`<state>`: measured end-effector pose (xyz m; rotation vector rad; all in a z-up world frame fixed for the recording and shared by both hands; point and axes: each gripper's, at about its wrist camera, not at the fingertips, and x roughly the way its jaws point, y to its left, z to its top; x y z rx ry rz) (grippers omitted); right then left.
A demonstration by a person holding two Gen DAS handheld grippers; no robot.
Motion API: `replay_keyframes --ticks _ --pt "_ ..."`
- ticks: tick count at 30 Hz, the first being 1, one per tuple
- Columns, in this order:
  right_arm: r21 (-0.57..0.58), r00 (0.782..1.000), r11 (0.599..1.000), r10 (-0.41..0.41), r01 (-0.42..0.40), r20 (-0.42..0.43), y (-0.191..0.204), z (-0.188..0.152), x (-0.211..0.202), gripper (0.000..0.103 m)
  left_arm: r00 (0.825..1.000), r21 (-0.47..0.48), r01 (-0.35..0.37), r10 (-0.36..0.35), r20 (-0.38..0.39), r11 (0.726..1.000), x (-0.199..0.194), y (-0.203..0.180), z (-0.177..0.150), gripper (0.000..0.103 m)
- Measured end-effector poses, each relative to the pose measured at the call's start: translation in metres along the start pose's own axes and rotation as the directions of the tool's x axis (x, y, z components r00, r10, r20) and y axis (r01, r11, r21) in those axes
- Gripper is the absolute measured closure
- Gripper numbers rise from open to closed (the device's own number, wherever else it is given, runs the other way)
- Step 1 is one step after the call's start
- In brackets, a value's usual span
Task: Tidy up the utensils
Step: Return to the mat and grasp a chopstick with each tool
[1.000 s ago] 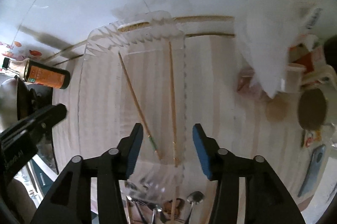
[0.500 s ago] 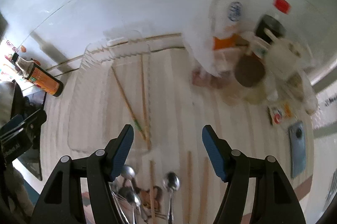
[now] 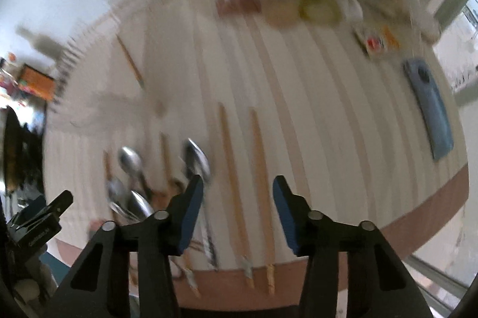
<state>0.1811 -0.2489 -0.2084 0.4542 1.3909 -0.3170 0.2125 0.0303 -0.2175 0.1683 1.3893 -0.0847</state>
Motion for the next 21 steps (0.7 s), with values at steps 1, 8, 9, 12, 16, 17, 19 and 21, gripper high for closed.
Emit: replay_keyframes --ticks 1,8,9,12,16,17,19,21 --pt "0.005 1.000 1.000 -0.004 0.004 -0.018 -0.004 -0.005 0.006 0.058 1.000 0.006 0.000 0.000 -0.014 1.000 0.006 -0.002 -0.005 0.008" --pt "0.018 0.994 0.998 -0.051 0.053 -0.102 -0.023 -0.026 0.040 0.070 0.996 0.027 0.032 -0.029 -0.081 0.999 0.031 -0.013 -0.023 0.029" --pt "0.015 0.993 0.998 -0.055 0.057 -0.108 -0.026 -0.028 0.044 0.075 0.996 0.029 0.036 -0.033 -0.086 0.999 0.033 -0.014 -0.024 0.030" --pt "0.004 0.991 0.998 -0.066 0.067 -0.119 -0.030 -0.032 0.049 0.078 0.994 0.034 0.051 -0.048 -0.094 0.998 0.037 -0.018 -0.029 0.030" --pt "-0.004 0.989 0.997 -0.076 0.076 -0.124 -0.034 -0.034 0.052 0.078 0.992 0.039 0.070 -0.065 -0.110 0.997 0.042 -0.022 -0.034 0.045" --pt "-0.004 0.989 0.997 -0.077 0.077 -0.126 -0.035 -0.035 0.053 0.078 0.991 0.038 0.073 -0.068 -0.115 0.997 0.044 -0.022 -0.036 0.048" --pt "-0.007 0.988 0.996 -0.084 0.084 -0.131 -0.033 -0.033 0.056 0.078 0.989 0.032 0.084 -0.079 -0.124 0.996 0.048 -0.021 -0.039 0.057" --pt "-0.018 0.986 0.996 -0.091 0.089 -0.140 -0.033 -0.032 0.058 0.078 0.989 0.026 0.094 -0.090 -0.119 0.995 0.050 -0.019 -0.041 0.063"
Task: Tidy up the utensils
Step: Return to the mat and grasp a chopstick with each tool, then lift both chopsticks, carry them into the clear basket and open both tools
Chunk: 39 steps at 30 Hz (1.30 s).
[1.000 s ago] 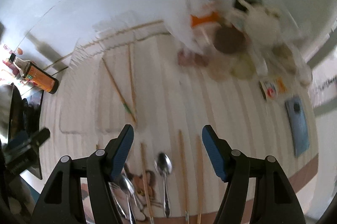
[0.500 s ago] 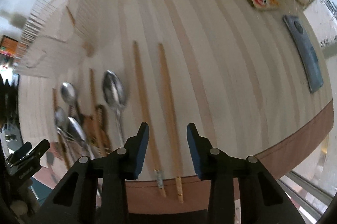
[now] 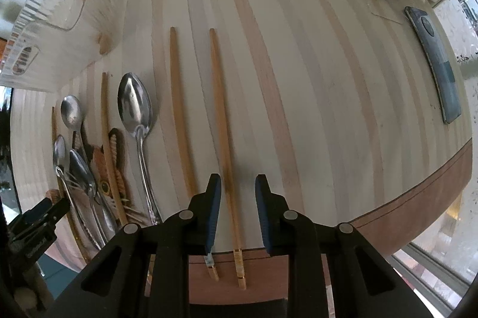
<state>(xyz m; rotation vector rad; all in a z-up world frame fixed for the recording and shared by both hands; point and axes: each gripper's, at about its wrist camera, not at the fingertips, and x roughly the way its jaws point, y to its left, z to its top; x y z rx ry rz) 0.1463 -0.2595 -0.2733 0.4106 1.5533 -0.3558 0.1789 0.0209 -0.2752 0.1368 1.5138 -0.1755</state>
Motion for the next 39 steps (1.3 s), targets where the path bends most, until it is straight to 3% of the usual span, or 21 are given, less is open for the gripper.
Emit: replay_keyframes --ticks 3,7,9,12,26,29,34,39 --pt "-0.020 1.000 1.000 -0.020 0.020 -0.022 0.008 0.008 0.011 0.078 1.000 -0.001 -0.001 0.001 0.007 1.000 0.002 0.003 -0.003 0.082" --pt "-0.073 0.997 0.995 -0.072 0.071 -0.015 0.021 0.006 0.014 0.080 1.000 -0.028 0.000 0.001 0.007 1.000 0.001 0.014 -0.003 0.095" --pt "-0.075 0.996 0.994 -0.083 0.082 -0.011 0.021 0.004 0.015 0.090 1.000 -0.042 -0.003 0.003 0.000 0.999 0.001 0.024 -0.004 0.098" --pt "-0.063 0.996 0.994 -0.087 0.086 -0.018 0.021 0.003 0.016 0.095 1.000 -0.065 0.003 -0.003 -0.002 0.998 0.003 0.035 -0.007 0.098" --pt "-0.061 0.994 0.995 -0.088 0.084 -0.058 -0.004 -0.020 0.022 0.095 1.000 -0.054 -0.004 0.003 -0.015 0.999 0.003 0.044 -0.001 0.095" --pt "-0.070 0.993 0.993 -0.100 0.095 -0.060 -0.005 -0.019 0.023 0.095 1.000 -0.091 0.002 -0.003 -0.011 0.996 0.004 0.043 0.005 0.098" --pt "-0.077 0.991 0.989 -0.129 0.125 -0.041 0.015 -0.011 0.025 0.096 0.998 -0.179 0.048 -0.052 -0.019 0.983 0.005 0.064 0.009 0.098" --pt "-0.104 0.988 0.983 -0.155 0.152 -0.020 0.032 -0.016 0.024 0.096 0.999 -0.130 0.025 -0.029 -0.024 0.991 0.007 0.063 0.012 0.093"
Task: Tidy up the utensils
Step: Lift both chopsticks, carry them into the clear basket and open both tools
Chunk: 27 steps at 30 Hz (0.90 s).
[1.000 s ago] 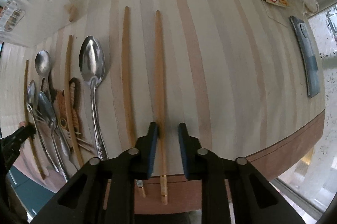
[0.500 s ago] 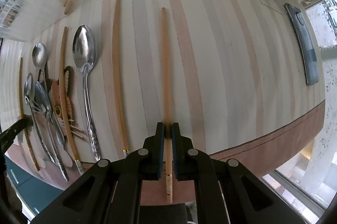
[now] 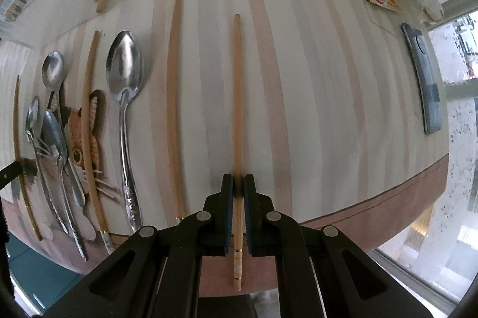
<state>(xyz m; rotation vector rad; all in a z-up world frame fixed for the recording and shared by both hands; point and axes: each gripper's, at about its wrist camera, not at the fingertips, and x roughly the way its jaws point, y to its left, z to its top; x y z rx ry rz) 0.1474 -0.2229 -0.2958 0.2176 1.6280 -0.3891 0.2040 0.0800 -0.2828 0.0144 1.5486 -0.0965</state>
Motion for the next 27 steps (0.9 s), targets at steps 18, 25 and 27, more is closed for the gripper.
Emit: replay_keyframes --ticks 18,25,27 --pt "0.010 0.998 1.000 0.028 -0.027 -0.049 -0.004 0.015 -0.006 0.096 0.996 0.063 -0.077 0.074 0.042 0.995 -0.003 -0.028 0.010 0.098" --pt "0.064 0.998 0.996 0.067 -0.068 0.019 -0.008 0.001 -0.033 0.096 0.977 0.037 -0.105 0.096 0.188 0.994 -0.063 -0.024 0.013 0.099" --pt "0.069 0.995 0.993 0.088 -0.092 0.055 -0.007 0.003 -0.052 0.096 0.967 0.026 -0.099 0.090 0.239 0.995 -0.088 -0.024 0.018 0.099"
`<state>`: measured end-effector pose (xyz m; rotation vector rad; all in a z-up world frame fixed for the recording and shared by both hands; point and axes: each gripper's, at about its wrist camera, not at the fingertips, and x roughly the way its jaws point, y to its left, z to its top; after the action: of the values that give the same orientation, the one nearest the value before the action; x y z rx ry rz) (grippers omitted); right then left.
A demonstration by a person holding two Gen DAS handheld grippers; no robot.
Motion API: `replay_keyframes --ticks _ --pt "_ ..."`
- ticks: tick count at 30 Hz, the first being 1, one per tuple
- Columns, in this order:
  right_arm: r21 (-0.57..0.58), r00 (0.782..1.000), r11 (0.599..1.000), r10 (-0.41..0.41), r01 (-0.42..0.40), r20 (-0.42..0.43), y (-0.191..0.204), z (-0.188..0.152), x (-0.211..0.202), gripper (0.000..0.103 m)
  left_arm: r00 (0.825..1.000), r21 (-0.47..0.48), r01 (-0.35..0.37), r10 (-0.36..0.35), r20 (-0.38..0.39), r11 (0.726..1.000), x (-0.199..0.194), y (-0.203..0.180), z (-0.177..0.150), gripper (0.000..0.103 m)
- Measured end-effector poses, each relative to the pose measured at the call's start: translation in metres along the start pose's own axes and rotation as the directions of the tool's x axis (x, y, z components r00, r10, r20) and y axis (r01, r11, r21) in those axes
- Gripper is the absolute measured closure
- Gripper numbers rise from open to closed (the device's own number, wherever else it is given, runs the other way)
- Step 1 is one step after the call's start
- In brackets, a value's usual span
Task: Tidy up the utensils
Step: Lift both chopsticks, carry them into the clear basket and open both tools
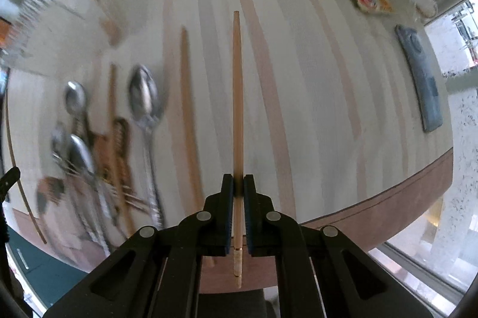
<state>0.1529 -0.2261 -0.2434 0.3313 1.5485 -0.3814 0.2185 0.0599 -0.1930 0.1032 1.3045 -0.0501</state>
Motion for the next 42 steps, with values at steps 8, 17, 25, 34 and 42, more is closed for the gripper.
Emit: replay_keyframes --ticks 8,17,25,34,42 --pt "-0.030 0.981 0.995 0.101 -0.097 0.165 0.022 0.032 -0.089 0.096 0.985 -0.008 0.073 -0.071 0.156 0.997 -0.081 0.003 0.043 0.099" --pt "-0.143 0.919 0.956 0.286 -0.255 0.271 0.075 0.097 -0.173 0.096 0.946 0.029 0.233 -0.233 0.225 0.972 -0.138 -0.013 0.108 0.099" --pt "-0.176 0.908 0.925 0.369 -0.337 0.197 0.119 0.162 -0.160 0.096 0.931 -0.022 0.365 -0.364 0.038 0.931 -0.094 -0.048 0.173 0.099" --pt "-0.145 0.927 0.920 0.372 -0.363 0.040 0.146 0.224 -0.097 0.096 0.925 -0.068 0.348 -0.354 -0.138 0.935 -0.028 -0.067 0.216 0.098" --pt "-0.136 0.949 0.939 0.316 -0.315 -0.013 0.145 0.240 -0.069 0.077 0.958 -0.044 0.252 -0.256 -0.132 0.967 -0.031 -0.059 0.213 0.092"
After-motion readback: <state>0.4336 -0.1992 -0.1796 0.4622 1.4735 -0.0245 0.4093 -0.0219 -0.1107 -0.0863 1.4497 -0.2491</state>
